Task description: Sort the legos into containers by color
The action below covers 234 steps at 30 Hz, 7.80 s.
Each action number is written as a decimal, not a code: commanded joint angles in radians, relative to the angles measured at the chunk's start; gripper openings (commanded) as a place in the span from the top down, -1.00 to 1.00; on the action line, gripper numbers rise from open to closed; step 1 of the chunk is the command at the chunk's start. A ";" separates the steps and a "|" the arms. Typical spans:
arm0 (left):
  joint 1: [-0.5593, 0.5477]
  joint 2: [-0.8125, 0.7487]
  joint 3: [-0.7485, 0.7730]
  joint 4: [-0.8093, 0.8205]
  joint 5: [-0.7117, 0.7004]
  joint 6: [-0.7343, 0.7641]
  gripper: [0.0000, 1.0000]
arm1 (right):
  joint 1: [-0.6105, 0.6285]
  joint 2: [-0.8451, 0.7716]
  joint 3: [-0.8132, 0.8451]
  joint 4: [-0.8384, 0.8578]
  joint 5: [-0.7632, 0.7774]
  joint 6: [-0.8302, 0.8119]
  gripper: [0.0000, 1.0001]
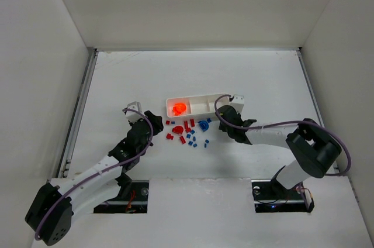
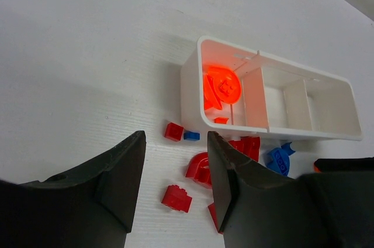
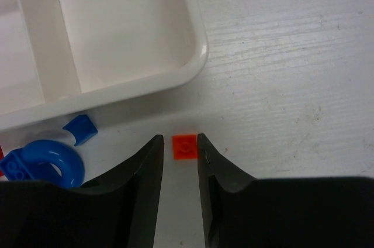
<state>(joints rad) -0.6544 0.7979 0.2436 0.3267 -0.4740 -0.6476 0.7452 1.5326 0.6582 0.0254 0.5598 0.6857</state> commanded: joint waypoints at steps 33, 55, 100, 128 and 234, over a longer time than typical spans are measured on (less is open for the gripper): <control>-0.050 -0.057 0.039 -0.089 -0.012 0.009 0.33 | 0.207 0.013 0.362 -0.024 -0.040 -0.044 0.60; -0.211 0.147 0.036 -0.166 -0.008 -0.020 0.31 | 0.197 0.220 0.557 0.021 -0.061 -0.081 0.06; -0.216 0.173 0.108 -0.179 -0.068 0.032 0.71 | 0.259 0.118 0.136 0.143 0.063 -0.112 -0.18; -0.222 0.368 0.402 -0.063 0.064 0.048 0.69 | 0.322 -0.196 -0.011 0.004 0.126 -0.018 0.54; -0.276 0.483 0.135 -0.074 -0.058 0.009 0.59 | 0.527 -0.098 -0.060 0.005 0.129 0.124 -0.02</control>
<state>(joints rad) -0.9348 1.2800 0.3622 0.2687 -0.5320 -0.6399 1.2648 1.4559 0.5945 0.0719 0.6128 0.7639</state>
